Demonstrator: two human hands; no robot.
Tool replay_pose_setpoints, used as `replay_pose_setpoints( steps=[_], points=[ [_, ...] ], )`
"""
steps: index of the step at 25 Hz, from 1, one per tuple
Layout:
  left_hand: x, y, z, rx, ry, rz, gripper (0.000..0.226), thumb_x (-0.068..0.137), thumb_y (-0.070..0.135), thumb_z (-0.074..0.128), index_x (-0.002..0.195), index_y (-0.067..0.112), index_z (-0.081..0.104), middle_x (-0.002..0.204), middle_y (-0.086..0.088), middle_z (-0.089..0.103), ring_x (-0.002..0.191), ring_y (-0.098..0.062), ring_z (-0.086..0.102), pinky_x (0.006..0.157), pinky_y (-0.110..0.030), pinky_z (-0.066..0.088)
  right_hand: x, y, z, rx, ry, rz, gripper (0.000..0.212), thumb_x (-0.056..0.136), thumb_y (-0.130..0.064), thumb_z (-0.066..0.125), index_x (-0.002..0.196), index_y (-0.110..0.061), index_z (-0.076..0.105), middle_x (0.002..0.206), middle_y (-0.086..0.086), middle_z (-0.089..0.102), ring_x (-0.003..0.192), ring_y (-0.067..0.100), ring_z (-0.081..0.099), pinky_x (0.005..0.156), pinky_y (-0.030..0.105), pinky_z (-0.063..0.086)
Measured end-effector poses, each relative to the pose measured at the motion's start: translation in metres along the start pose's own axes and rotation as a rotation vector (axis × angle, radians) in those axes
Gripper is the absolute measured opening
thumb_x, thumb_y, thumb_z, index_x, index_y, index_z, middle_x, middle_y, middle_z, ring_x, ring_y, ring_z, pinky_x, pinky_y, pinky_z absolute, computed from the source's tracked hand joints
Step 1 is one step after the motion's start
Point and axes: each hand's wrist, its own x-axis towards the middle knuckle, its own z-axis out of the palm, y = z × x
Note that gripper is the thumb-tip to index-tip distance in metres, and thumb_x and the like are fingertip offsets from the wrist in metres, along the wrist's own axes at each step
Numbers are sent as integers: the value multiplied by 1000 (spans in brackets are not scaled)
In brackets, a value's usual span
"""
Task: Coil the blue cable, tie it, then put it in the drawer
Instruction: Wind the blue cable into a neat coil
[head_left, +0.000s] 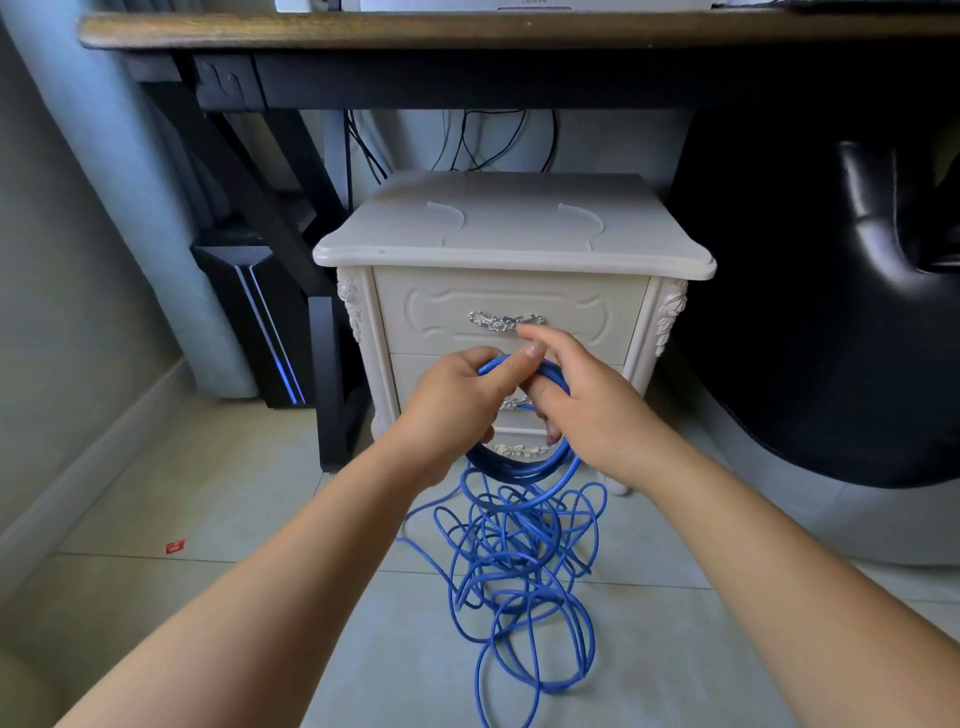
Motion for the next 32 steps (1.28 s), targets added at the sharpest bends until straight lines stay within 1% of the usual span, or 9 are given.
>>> replay_pose_setpoints(
  steps=[3, 7, 12, 14, 16, 19, 23, 27, 32],
  points=[
    [4, 3, 0, -232, 50, -71, 45, 92, 48, 59, 61, 20, 41, 49, 8, 25, 42, -11, 20, 42, -23, 21, 0, 4, 1, 394, -14, 69, 17, 100, -27, 52, 115, -28, 60, 69, 0, 54, 57, 13, 57, 61, 30, 54],
    [2, 1, 2, -508, 99, -190, 48, 94, 50, 55, 59, 24, 36, 52, 8, 19, 43, -9, 15, 40, -21, 17, -3, 4, 14, 759, 124, 203, 33, 104, -35, 38, 89, -15, 59, 63, 6, 53, 53, 21, 58, 51, 25, 48],
    [0, 1, 7, -559, 293, -219, 48, 91, 52, 59, 62, 18, 42, 46, 9, 23, 40, -12, 20, 40, -22, 34, -7, -1, 29, 1042, 174, 227, 30, 106, -23, 36, 96, -12, 62, 66, 6, 53, 61, 25, 58, 70, 40, 50],
    [-1, 4, 9, -612, 339, -231, 46, 92, 53, 59, 67, 16, 45, 42, 10, 25, 32, -10, 27, 65, -36, 58, -8, 0, 38, 941, 218, 213, 28, 106, -28, 36, 101, -20, 63, 69, 1, 57, 71, 27, 59, 82, 49, 50],
    [-3, 4, 12, -635, 378, -231, 45, 93, 52, 56, 69, 15, 46, 39, 11, 24, 28, -8, 29, 84, -49, 56, -11, 1, 46, 771, 255, 195, 23, 104, -35, 39, 108, -30, 61, 70, -7, 59, 80, 24, 59, 95, 53, 47],
    [-9, 2, 14, -668, 342, -210, 46, 95, 52, 52, 66, 17, 43, 43, 9, 22, 33, -9, 24, 75, -42, 56, -11, 6, 47, 559, 259, 161, 20, 103, -30, 44, 115, -39, 57, 71, -3, 64, 82, 20, 65, 93, 42, 48],
    [-11, 2, 2, -603, 99, -218, 41, 96, 49, 51, 74, 14, 50, 52, 4, 26, 41, -11, 28, 51, -25, 45, -6, 9, 25, 502, 172, 115, 21, 104, -24, 42, 109, -35, 59, 61, 2, 58, 67, 20, 64, 77, 41, 50],
    [-10, 2, -18, -220, -112, -60, 32, 98, 38, 52, 107, 9, 61, 63, -1, 42, 43, -12, 38, 52, -29, 51, -5, 7, -3, 302, -97, 64, 22, 104, -20, 41, 116, -28, 57, 60, 3, 55, 55, 7, 57, 61, 24, 43],
    [-10, -1, -16, 440, -94, 243, 33, 100, 31, 51, 132, 25, 55, 54, 10, 48, 47, -5, 47, 59, -33, 58, -5, 4, -8, 85, -166, 81, 22, 103, -28, 44, 121, -36, 53, 57, 0, 61, 64, 19, 64, 72, 39, 51]
  ],
)
